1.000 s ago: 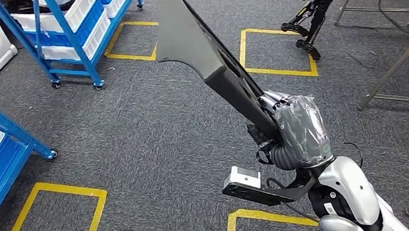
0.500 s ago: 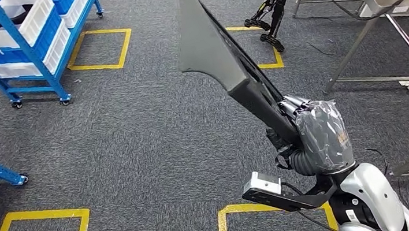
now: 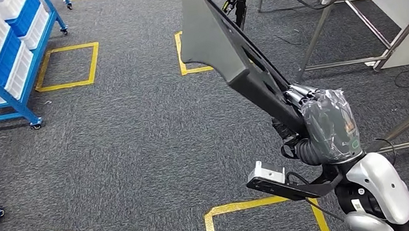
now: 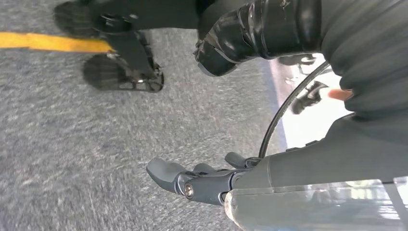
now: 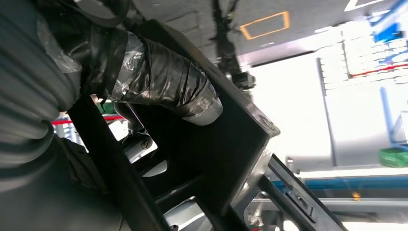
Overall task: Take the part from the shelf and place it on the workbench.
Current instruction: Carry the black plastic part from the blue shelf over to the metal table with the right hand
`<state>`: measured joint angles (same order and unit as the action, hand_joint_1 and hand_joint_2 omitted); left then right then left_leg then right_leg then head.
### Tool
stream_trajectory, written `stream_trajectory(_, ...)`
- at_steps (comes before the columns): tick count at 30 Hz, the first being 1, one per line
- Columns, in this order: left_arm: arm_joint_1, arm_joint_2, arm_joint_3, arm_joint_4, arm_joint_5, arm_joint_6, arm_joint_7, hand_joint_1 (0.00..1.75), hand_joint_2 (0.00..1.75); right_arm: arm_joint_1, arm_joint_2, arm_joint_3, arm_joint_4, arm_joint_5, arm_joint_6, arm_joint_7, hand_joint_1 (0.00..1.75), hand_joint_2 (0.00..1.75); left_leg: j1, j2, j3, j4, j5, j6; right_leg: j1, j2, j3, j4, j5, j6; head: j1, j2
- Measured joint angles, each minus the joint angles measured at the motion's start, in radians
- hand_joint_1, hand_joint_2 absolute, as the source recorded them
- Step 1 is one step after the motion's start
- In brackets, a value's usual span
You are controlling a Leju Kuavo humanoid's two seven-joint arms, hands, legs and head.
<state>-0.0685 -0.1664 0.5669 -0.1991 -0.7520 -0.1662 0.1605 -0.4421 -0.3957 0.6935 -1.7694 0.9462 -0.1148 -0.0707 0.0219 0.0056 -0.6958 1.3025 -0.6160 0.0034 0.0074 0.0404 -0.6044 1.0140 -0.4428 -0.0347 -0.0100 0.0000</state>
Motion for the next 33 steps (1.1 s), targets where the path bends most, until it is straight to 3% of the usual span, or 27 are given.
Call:
stream_trajectory(2, -0.014, 0.000, 0.002, 0.000, 0.002, -0.010, 0.015, 0.00, 1.75, -0.001, 0.003, 0.000, 0.007, 0.004, 0.000, -0.004, 1.75, 1.75, 0.000, -0.013, 0.028, -0.095, 0.079, 0.004, -0.001, 0.025, 0.000, 0.014, -0.009, 0.003, 0.000, 0.000)
stream_trajectory(4, -0.023, -0.001, 0.002, 0.000, 0.005, -0.020, 0.018, 0.00, 1.75, -0.004, 0.008, 0.000, 0.014, 0.008, 0.001, -0.005, 1.75, 1.75, 0.002, -0.054, 0.071, -0.202, 0.126, 0.007, -0.002, 0.048, -0.008, 0.034, -0.020, 0.012, 0.002, 0.000)
stream_trajectory(6, -0.026, -0.001, 0.004, 0.000, 0.008, -0.032, 0.017, 0.00, 1.75, -0.007, 0.011, 0.000, 0.020, 0.010, 0.002, -0.005, 1.75, 1.75, -0.001, -0.076, 0.087, -0.237, 0.127, 0.011, -0.009, 0.070, -0.021, 0.044, -0.023, 0.026, 0.001, 0.000)
stream_trajectory(8, -0.029, -0.003, 0.007, 0.000, 0.013, -0.048, 0.014, 0.00, 1.75, -0.009, 0.013, 0.000, 0.025, 0.011, 0.002, -0.004, 1.75, 1.75, -0.005, -0.059, 0.092, -0.249, 0.133, 0.022, -0.016, 0.083, -0.026, 0.040, -0.019, 0.040, 0.000, 0.000)
stream_trajectory(10, -0.033, -0.006, 0.011, 0.000, 0.020, -0.070, 0.011, 0.00, 1.75, -0.017, 0.013, 0.000, 0.030, 0.013, 0.004, -0.002, 1.75, 1.75, -0.002, -0.037, 0.102, -0.266, 0.141, 0.034, -0.014, 0.041, -0.039, 0.065, -0.034, 0.050, 0.005, 0.000)
stream_trajectory(12, -0.034, -0.007, 0.013, -0.001, 0.024, -0.093, 0.009, 0.00, 1.75, -0.033, 0.014, 0.000, 0.035, 0.015, 0.009, -0.002, 1.75, 1.75, -0.001, -0.015, 0.108, -0.277, 0.144, 0.040, -0.015, -0.016, -0.086, 0.159, -0.080, 0.061, 0.009, 0.000)
stream_trajectory(14, -0.034, -0.008, 0.015, -0.001, 0.023, -0.106, 0.009, 0.00, 1.75, -0.045, 0.016, 0.001, 0.041, 0.015, 0.017, -0.002, 1.75, 1.75, -0.003, 0.009, 0.109, -0.278, 0.142, 0.041, -0.022, -0.031, -0.145, 0.261, -0.113, 0.070, 0.010, 0.000)
stream_trajectory(15, -0.034, -0.008, 0.016, -0.001, 0.022, -0.110, 0.009, 0.00, 1.75, -0.049, 0.016, 0.001, 0.044, 0.015, 0.021, -0.001, 1.75, 1.75, -0.003, 0.021, 0.110, -0.278, 0.140, 0.040, -0.025, -0.033, -0.157, 0.275, -0.106, 0.072, 0.010, 0.000)
stream_trajectory(16, -0.035, -0.008, 0.016, -0.001, 0.021, -0.112, 0.010, 0.00, 1.75, -0.053, 0.016, 0.002, 0.047, 0.015, 0.025, -0.001, 1.75, 1.75, -0.003, 0.032, 0.113, -0.278, 0.137, 0.039, -0.026, -0.037, -0.149, 0.252, -0.081, 0.073, 0.010, 0.000)
stream_trajectory(17, -0.035, -0.008, 0.016, -0.001, 0.021, -0.114, 0.010, 0.00, 1.75, -0.060, 0.016, 0.002, 0.049, 0.015, 0.028, 0.000, 1.75, 1.75, -0.003, 0.042, 0.117, -0.278, 0.134, 0.037, -0.027, -0.046, -0.123, 0.197, -0.044, 0.071, 0.010, 0.000)
stream_trajectory(19, -0.037, -0.010, 0.016, -0.001, 0.022, -0.118, 0.010, 0.00, 1.75, -0.082, 0.016, 0.002, 0.053, 0.014, 0.037, 0.003, 1.75, 1.75, -0.005, 0.061, 0.126, -0.279, 0.126, 0.030, -0.015, -0.087, -0.061, 0.070, 0.010, 0.063, 0.010, 0.000)
stream_trajectory(21, -0.039, -0.010, 0.017, -0.001, 0.024, -0.121, 0.010, 0.00, 1.75, -0.112, 0.014, 0.002, 0.055, 0.005, 0.049, 0.005, 1.75, 1.75, -0.008, 0.079, 0.131, -0.280, 0.120, 0.019, 0.000, -0.110, -0.037, 0.018, 0.016, 0.050, 0.010, 0.000)
stream_trajectory(23, -0.041, -0.012, 0.018, -0.001, 0.027, -0.126, 0.010, 0.00, 1.75, -0.139, 0.008, -0.001, 0.057, -0.011, 0.064, 0.008, 1.75, 1.75, -0.008, 0.097, 0.137, -0.284, 0.114, 0.008, 0.003, -0.092, -0.034, 0.011, 0.015, 0.036, 0.009, 0.000)
stream_trajectory(25, -0.045, -0.014, 0.019, -0.001, 0.030, -0.130, 0.010, 0.00, 1.75, -0.164, 0.002, -0.008, 0.058, -0.029, 0.078, 0.010, 1.75, 1.75, -0.006, 0.075, 0.134, -0.260, 0.094, 0.000, 0.000, -0.071, -0.020, -0.005, 0.019, 0.023, 0.007, 0.000)
stream_trajectory(27, -0.046, -0.014, 0.020, -0.001, 0.036, -0.129, 0.011, 0.00, 1.75, -0.193, 0.001, -0.015, 0.062, -0.039, 0.088, 0.011, 1.75, 1.75, -0.003, 0.028, 0.090, -0.163, 0.046, -0.001, -0.002, -0.052, -0.010, -0.013, 0.020, 0.009, 0.005, 0.000)
stream_trajectory(29, -0.044, -0.014, 0.024, -0.001, 0.041, -0.128, 0.013, 0.00, 1.75, -0.212, 0.001, -0.017, 0.067, -0.045, 0.095, 0.011, 1.75, 1.75, -0.003, 0.007, 0.018, -0.039, 0.003, -0.001, 0.000, -0.026, -0.009, -0.010, 0.016, 0.000, 0.005, 0.000)
stream_trajectory(30, -0.042, -0.015, 0.026, -0.001, 0.042, -0.128, 0.014, 0.00, 1.75, -0.218, 0.001, -0.018, 0.069, -0.049, 0.098, 0.012, 1.75, 1.75, -0.003, 0.003, -0.005, -0.010, 0.005, 0.000, 0.001, -0.012, -0.009, -0.006, 0.013, -0.001, 0.005, 0.000)
stream_trajectory(31, -0.041, -0.015, 0.028, -0.001, 0.044, -0.129, 0.014, 0.00, 1.75, -0.223, 0.001, -0.020, 0.071, -0.051, 0.099, 0.013, 1.75, 1.75, -0.003, 0.001, -0.010, -0.017, 0.027, 0.000, 0.001, 0.004, -0.009, -0.001, 0.010, 0.000, 0.005, 0.000)
stream_trajectory(33, -0.042, -0.016, 0.029, -0.001, 0.047, -0.130, 0.013, 0.00, 1.75, -0.233, 0.001, -0.026, 0.074, -0.053, 0.100, 0.016, 1.75, 1.75, -0.002, -0.017, 0.025, -0.121, 0.102, 0.004, -0.001, 0.031, -0.010, 0.016, -0.002, 0.006, 0.005, 0.000)
